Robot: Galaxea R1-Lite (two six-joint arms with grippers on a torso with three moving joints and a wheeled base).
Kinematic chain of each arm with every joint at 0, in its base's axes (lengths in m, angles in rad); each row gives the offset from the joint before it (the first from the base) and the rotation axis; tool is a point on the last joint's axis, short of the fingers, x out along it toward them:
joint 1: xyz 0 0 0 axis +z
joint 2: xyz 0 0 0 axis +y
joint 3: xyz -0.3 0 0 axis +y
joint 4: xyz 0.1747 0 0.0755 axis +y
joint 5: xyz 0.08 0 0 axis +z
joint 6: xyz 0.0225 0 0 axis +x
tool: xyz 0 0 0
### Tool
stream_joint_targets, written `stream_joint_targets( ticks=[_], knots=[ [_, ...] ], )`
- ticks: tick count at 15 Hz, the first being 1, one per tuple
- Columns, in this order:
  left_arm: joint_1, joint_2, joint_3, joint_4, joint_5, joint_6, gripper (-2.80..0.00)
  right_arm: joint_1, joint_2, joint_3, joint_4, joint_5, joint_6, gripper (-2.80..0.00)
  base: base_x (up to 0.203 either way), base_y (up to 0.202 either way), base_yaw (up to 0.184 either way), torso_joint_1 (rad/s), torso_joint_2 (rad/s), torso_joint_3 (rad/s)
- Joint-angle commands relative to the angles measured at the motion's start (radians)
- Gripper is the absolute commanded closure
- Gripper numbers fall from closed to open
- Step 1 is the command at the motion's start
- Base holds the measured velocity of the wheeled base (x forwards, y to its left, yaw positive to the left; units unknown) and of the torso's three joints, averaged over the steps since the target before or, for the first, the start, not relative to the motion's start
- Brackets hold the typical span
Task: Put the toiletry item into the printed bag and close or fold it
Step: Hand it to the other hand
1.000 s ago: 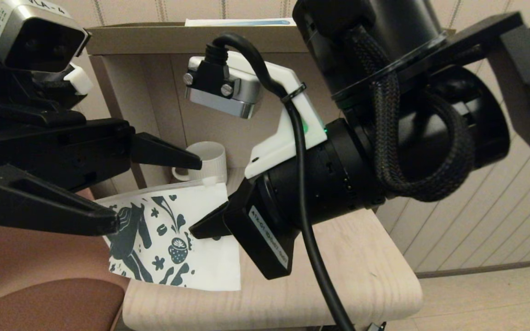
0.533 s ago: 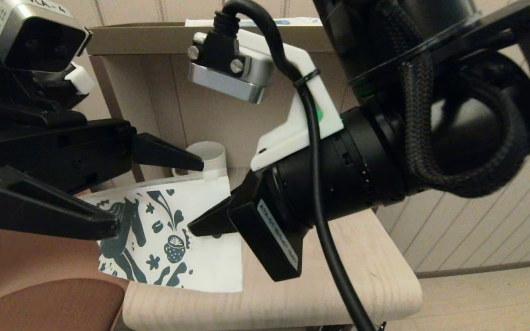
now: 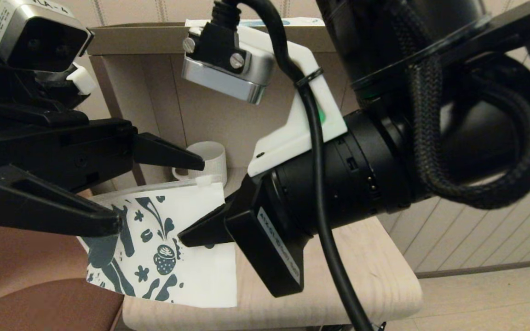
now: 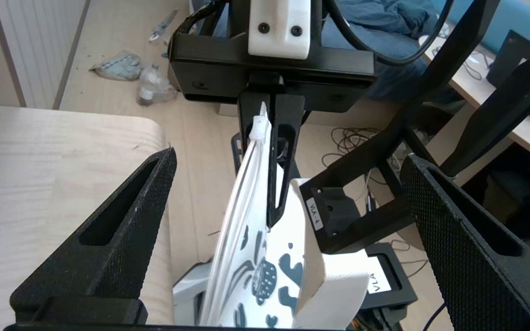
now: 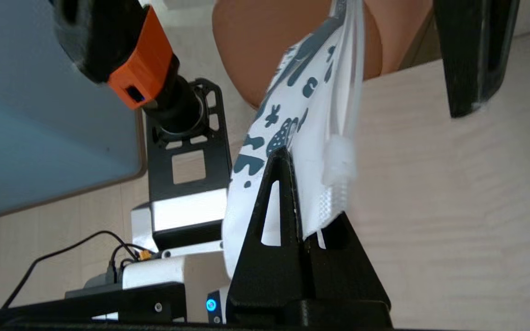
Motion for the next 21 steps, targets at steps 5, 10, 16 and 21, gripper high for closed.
stream_joint_targets(
  ticks=[5,10,16,21],
  knots=[
    [0.000,0.041,-0.013,0.006,-0.008,0.006,-2.80,-0.003,0.002,-0.008,0.008,0.016,0.054,0.00,0.000,0.000,0.000,0.000,0.00,0.000],
    [0.000,0.069,-0.018,-0.001,0.000,0.009,-2.80,0.019,-0.006,0.091,-0.007,0.007,-0.015,0.00,0.000,0.000,0.000,0.000,0.00,0.000],
    [0.002,0.070,-0.021,-0.001,0.003,0.014,-2.80,0.011,0.020,0.089,-0.048,-0.067,-0.078,0.00,0.000,0.000,0.000,0.000,0.00,0.000],
    [0.003,0.066,-0.013,0.000,0.004,0.024,-2.80,0.017,0.047,0.091,-0.125,-0.148,-0.070,0.00,0.000,0.000,0.000,0.000,0.00,0.000]
  ],
)
